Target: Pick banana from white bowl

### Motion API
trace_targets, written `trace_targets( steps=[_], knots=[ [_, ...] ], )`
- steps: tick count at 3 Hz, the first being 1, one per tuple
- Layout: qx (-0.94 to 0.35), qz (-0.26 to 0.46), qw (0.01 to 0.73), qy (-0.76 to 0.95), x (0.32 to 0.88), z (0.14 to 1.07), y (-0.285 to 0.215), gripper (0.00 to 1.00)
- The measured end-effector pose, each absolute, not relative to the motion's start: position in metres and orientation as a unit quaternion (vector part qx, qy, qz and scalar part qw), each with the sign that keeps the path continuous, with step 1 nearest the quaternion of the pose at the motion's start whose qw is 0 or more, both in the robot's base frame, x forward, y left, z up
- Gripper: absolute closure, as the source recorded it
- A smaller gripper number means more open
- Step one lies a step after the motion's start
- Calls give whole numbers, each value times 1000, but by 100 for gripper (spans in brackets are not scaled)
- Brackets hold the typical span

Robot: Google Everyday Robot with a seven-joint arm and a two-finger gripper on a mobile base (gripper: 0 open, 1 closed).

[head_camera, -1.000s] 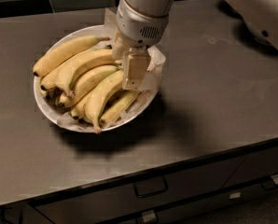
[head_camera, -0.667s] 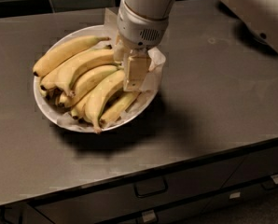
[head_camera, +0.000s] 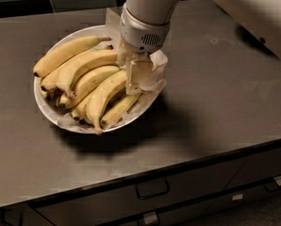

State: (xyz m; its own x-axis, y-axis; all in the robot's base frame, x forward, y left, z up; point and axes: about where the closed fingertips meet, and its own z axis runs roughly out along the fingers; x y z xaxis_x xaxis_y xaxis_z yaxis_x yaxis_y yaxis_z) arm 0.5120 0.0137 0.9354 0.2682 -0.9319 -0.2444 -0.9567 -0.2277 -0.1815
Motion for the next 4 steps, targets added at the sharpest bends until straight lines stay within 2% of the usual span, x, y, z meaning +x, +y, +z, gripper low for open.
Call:
trace_targets(
  steps=[2, 3, 4],
  knots=[
    [-781, 42, 141, 608, 515, 928, 14, 51],
    [-779, 40, 140, 609, 516, 927, 14, 51],
    [-776, 32, 144, 614, 516, 926, 12, 62]
  ],
)
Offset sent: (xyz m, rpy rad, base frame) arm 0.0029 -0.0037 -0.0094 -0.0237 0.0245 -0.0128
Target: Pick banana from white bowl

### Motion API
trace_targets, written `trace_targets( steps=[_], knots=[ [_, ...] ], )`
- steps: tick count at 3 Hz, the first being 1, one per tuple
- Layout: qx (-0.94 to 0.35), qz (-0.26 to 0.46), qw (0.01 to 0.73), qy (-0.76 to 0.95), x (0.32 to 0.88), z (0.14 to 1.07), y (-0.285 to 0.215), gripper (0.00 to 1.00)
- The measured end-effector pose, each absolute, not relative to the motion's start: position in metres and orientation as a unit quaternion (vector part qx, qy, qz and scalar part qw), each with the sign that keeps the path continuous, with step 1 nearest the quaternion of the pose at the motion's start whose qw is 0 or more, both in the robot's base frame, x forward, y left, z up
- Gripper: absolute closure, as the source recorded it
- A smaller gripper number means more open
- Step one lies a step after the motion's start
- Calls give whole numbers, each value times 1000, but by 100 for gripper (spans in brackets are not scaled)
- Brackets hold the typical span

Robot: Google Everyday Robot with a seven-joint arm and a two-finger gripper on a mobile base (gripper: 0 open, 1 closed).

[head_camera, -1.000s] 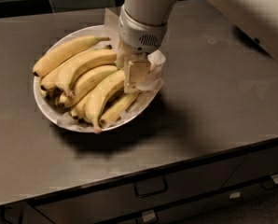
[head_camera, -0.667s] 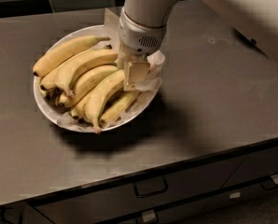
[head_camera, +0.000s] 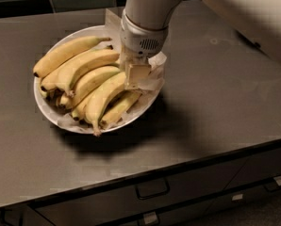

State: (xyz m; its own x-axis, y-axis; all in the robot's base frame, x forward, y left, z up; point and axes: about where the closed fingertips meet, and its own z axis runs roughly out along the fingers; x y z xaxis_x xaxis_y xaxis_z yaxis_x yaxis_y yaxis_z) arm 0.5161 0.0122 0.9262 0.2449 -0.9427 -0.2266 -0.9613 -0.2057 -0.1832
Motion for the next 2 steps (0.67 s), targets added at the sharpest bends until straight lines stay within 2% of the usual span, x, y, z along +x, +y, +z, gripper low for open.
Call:
trace_targets(
  steps=[1, 2],
  knots=[
    [-776, 32, 144, 614, 516, 926, 12, 94],
    [-776, 32, 144, 614, 516, 926, 12, 100]
  ],
)
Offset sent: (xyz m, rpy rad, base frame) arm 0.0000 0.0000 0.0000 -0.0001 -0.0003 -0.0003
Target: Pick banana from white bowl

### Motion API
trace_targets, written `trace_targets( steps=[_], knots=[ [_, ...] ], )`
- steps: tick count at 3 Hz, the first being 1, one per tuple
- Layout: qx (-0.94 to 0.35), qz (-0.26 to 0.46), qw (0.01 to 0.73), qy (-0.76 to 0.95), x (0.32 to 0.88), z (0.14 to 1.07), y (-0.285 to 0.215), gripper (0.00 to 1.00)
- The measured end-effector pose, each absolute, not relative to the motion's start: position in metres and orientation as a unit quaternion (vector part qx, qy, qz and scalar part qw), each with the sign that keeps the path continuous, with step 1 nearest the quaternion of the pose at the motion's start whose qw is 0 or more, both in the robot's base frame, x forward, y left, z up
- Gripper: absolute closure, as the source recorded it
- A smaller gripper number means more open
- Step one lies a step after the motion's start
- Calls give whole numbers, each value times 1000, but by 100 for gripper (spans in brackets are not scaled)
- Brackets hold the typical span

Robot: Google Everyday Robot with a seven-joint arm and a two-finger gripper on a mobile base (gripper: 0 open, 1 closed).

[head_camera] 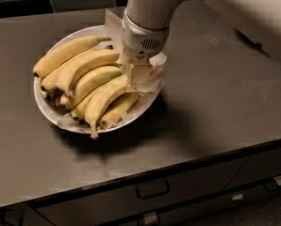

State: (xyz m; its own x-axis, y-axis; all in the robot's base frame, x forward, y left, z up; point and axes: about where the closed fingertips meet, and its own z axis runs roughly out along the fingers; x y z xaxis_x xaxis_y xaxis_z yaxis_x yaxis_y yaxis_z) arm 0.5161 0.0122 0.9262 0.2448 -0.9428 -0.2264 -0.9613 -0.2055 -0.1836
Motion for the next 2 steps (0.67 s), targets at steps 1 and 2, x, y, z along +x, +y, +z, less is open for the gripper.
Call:
trace_targets(
  steps=[1, 2],
  knots=[
    [-787, 13, 150, 599, 509, 955, 14, 100],
    [-790, -16, 159, 592, 503, 986, 11, 100]
  ],
)
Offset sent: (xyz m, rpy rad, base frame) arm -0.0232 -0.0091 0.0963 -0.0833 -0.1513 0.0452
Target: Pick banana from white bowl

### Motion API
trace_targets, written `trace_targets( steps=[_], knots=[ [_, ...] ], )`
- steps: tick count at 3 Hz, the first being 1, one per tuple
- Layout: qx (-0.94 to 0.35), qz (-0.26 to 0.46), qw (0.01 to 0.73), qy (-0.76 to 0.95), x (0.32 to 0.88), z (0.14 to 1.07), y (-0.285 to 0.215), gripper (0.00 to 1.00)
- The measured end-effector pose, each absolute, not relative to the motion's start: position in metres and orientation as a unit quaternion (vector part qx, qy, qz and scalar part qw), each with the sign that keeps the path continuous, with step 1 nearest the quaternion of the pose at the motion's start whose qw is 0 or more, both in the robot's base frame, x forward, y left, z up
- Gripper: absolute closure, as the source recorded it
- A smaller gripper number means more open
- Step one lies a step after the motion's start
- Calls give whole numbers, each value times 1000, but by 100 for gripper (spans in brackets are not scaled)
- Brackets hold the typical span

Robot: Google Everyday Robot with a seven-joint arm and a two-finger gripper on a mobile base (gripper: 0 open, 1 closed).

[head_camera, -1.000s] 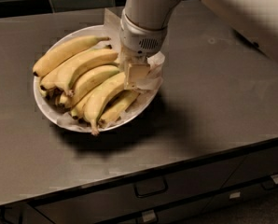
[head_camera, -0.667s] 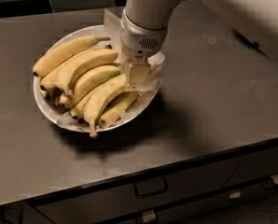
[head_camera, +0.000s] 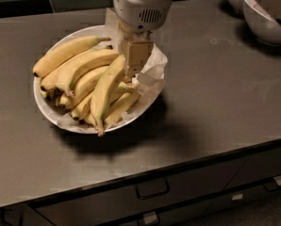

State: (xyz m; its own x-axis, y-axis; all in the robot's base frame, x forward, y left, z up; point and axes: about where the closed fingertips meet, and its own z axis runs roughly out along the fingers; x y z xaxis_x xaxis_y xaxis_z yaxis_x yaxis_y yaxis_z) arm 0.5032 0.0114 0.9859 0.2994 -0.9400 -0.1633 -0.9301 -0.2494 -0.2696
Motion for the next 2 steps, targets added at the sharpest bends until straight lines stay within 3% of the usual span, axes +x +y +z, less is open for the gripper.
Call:
trace_targets(
  steps=[2],
  knots=[
    [-770, -64, 186, 607, 500, 1029, -10, 100]
  ],
)
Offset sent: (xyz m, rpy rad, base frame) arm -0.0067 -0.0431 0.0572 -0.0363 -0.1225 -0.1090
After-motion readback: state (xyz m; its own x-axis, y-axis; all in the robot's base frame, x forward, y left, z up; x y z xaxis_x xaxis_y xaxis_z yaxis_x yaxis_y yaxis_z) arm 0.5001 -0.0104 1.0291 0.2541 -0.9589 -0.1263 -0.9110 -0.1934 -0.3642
